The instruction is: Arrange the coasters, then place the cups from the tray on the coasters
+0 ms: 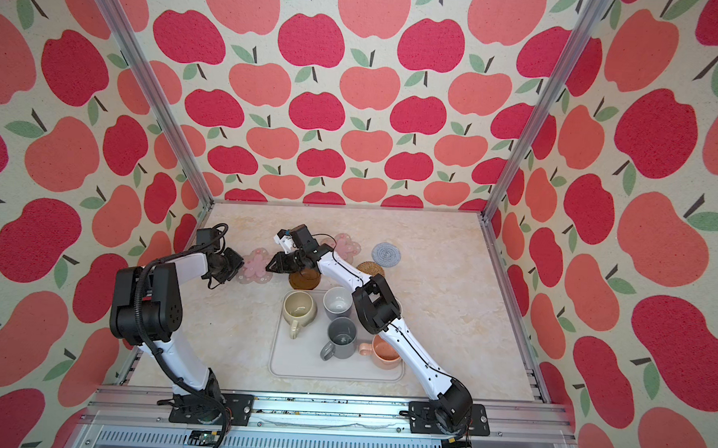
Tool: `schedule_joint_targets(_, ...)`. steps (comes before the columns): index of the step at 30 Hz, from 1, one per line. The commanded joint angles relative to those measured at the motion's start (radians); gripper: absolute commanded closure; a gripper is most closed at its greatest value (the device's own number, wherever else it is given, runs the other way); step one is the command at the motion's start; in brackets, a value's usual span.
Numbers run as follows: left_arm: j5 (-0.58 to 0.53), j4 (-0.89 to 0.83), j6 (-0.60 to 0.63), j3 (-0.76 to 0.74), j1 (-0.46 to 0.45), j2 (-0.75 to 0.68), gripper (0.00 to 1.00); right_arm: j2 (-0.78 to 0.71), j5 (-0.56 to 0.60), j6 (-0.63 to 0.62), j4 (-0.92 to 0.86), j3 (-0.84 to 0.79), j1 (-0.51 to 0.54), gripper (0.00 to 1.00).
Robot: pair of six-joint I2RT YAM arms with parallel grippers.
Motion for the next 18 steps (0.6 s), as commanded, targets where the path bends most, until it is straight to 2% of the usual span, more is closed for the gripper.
schedule_joint_targets(1,-0.028,-0.041,0.031,-0.012,0.015,-0.027,0.65,0.046,-0.025,0.011,-0.022,0.017,0.010,0.69)
schedule_joint_targets(10,-0.065,-0.093,0.115,0.055,0.036,-0.061,0.62,0.031,-0.019,0.005,-0.024,0.014,-0.003,0.69)
schedule_joint_targets(14,-0.029,-0.117,0.182,0.089,0.016,-0.091,0.61,-0.031,-0.006,0.008,0.024,-0.058,-0.034,0.70)
schedule_joint_targets(18,0.011,-0.147,0.217,0.114,-0.027,-0.117,0.59,-0.122,0.041,-0.073,0.007,-0.110,-0.067,0.66)
